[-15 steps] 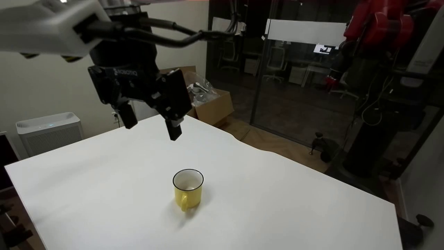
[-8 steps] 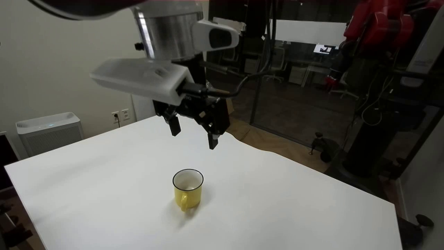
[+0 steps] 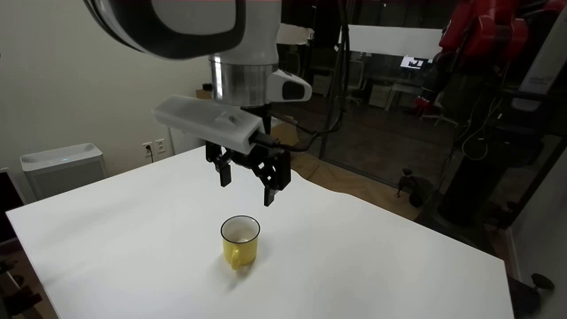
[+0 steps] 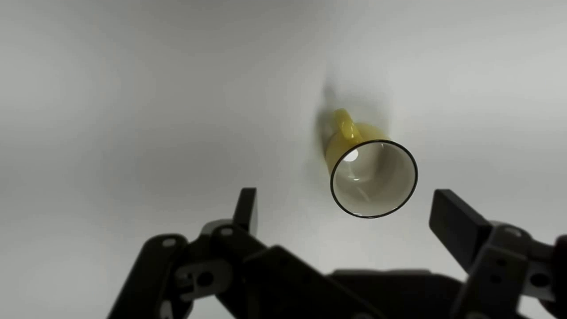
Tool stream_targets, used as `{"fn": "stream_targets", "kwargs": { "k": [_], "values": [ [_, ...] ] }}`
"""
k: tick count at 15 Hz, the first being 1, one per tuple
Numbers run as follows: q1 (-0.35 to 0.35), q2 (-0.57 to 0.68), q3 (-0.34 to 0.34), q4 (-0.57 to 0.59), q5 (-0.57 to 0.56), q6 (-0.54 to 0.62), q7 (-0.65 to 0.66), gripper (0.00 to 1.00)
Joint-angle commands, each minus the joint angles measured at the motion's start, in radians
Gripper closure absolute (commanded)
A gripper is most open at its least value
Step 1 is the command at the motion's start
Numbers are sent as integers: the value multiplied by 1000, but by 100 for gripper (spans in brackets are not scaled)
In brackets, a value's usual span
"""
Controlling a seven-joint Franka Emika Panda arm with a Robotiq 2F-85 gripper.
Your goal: Move the cup slightly right and upward
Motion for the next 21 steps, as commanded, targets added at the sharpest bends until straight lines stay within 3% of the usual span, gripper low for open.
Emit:
{"fn": "stream_targets", "kwargs": {
  "k": [1, 9, 12, 13, 21],
  "values": [
    [-20, 29, 27, 19, -13, 10, 46, 0],
    [-34, 328, 76, 202, 41, 21, 57, 0],
    [-26, 449, 86, 274, -21, 95, 120, 0],
    [-49, 367, 100, 199, -1, 72, 65, 0],
    [-50, 504, 128, 298, -11, 99, 101, 0]
  ]
}}
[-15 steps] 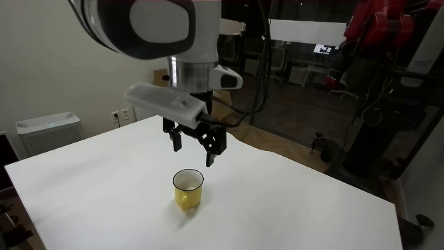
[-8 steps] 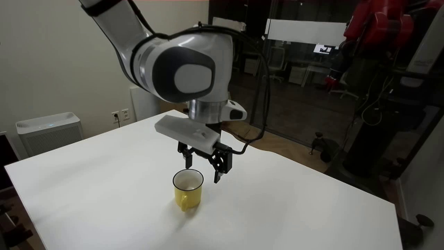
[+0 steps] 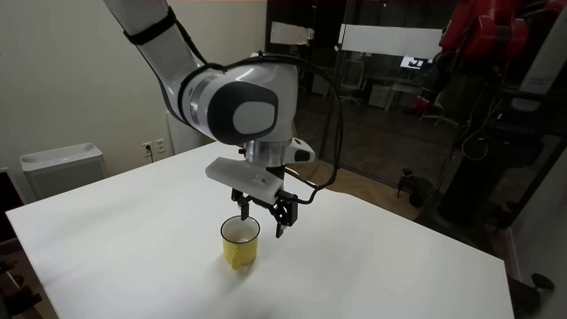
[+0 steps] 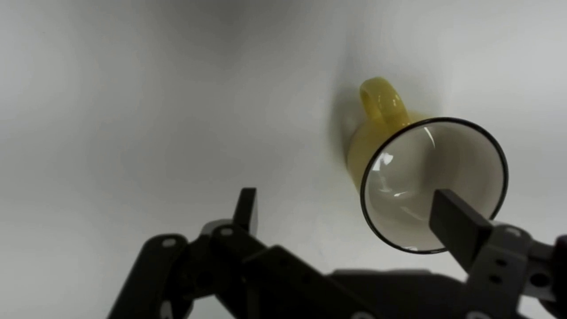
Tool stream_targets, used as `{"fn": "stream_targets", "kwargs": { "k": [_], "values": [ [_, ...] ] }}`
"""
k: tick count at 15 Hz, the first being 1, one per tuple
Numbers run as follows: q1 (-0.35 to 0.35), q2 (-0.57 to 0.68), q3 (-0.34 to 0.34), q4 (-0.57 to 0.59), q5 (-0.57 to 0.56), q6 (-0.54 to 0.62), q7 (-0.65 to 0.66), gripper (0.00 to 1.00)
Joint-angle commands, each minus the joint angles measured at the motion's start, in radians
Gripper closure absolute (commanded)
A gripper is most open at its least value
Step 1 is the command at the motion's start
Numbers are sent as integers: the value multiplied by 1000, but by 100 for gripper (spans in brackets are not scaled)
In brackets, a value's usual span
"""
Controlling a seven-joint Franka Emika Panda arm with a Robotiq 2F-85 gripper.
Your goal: Move the cup slightly right and upward
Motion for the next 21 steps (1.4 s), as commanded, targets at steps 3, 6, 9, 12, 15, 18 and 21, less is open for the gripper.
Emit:
{"fn": "stream_targets", "kwargs": {
  "k": [3, 6, 9, 12, 15, 18, 21],
  "values": [
    [-23, 84, 47, 63, -5, -19, 20, 0],
    [-28, 135, 53, 89, -7, -29, 24, 0],
    [-28, 195, 48, 131, -17, -45, 35, 0],
    [-29, 239, 50, 166, -17, -49, 41, 26],
    [-19, 253, 44, 179, -23, -31, 57, 47],
    [-12, 260, 41, 190, -28, -22, 76, 67],
    [-1, 257, 39, 192, -36, -16, 85, 88]
  ]
}}
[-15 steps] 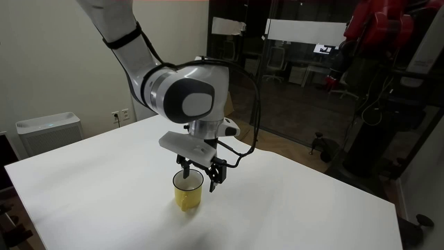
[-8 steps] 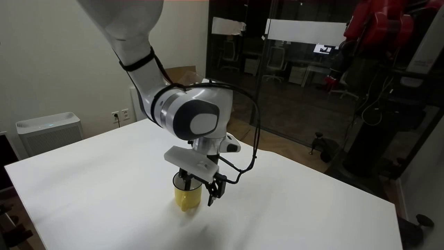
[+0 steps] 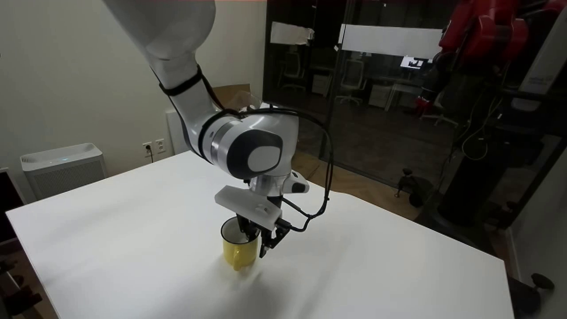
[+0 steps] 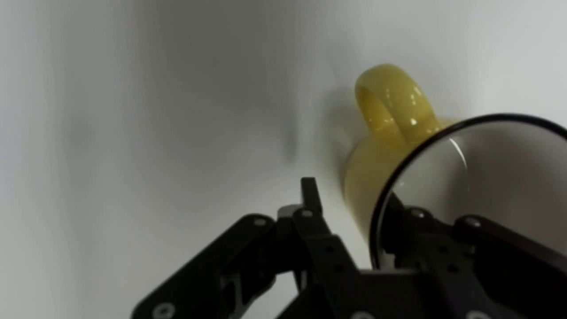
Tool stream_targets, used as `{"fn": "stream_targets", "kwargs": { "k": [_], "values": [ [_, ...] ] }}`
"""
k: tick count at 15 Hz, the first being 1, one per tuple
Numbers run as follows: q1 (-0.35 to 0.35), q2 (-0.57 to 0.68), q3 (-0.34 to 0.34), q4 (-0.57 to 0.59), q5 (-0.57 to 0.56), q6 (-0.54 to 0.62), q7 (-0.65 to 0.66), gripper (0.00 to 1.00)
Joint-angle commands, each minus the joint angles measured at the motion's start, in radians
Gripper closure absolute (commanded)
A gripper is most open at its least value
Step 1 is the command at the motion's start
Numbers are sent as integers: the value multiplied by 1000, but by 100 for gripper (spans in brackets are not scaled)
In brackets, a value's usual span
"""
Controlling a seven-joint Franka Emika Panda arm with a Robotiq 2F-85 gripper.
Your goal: Move the cup slightly right and upward
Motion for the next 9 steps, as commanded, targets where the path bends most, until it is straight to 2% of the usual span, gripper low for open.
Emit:
{"fn": "stream_targets", "kwargs": {
  "k": [1, 2, 4, 8, 9],
  "values": [
    [17, 5, -4, 22, -39, 1, 56, 95],
    [-9, 0, 15, 6, -28, -2, 21, 77],
    [-3, 0, 15, 7, -34, -2, 26, 90],
    [-3, 1, 15, 7, -34, -1, 26, 90],
    [-3, 1, 15, 7, -34, -1, 26, 97]
  ]
}}
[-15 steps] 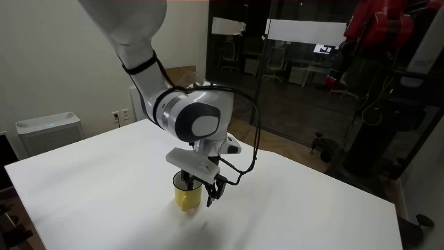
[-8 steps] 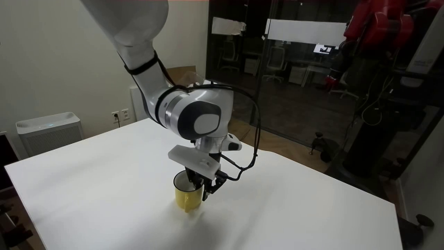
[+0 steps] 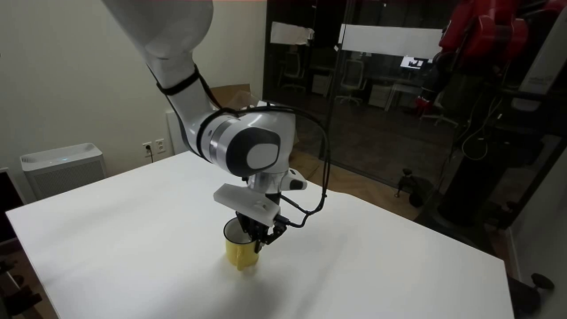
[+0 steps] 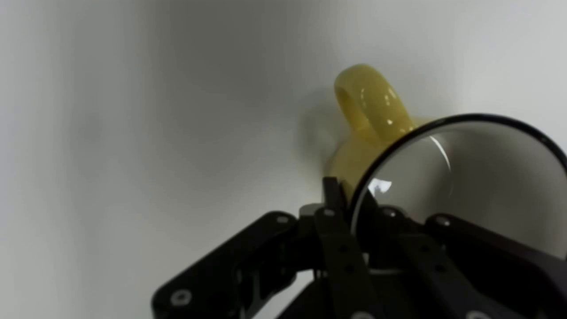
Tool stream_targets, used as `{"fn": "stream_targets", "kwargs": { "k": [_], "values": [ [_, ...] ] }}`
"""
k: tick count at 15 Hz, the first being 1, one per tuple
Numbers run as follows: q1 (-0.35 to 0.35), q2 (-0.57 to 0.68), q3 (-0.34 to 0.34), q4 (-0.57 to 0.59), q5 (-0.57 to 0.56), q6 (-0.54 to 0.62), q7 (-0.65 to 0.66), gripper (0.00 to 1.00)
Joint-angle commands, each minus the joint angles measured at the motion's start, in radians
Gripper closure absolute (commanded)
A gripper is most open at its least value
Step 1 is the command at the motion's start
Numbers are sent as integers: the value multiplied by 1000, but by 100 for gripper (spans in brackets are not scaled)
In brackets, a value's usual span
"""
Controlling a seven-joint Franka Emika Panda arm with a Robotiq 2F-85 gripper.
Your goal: Move the cup slightly right and upward
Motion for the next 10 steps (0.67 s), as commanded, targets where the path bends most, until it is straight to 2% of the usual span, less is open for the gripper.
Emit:
{"fn": "stream_targets", "kwargs": {
  "k": [1, 4, 10],
  "values": [
    [-21, 1, 25, 10, 9, 3, 29, 97],
    [-60, 18, 56, 74, 118, -58, 87, 97],
    [-124, 85, 49, 253, 262, -132, 175, 97]
  ]
}}
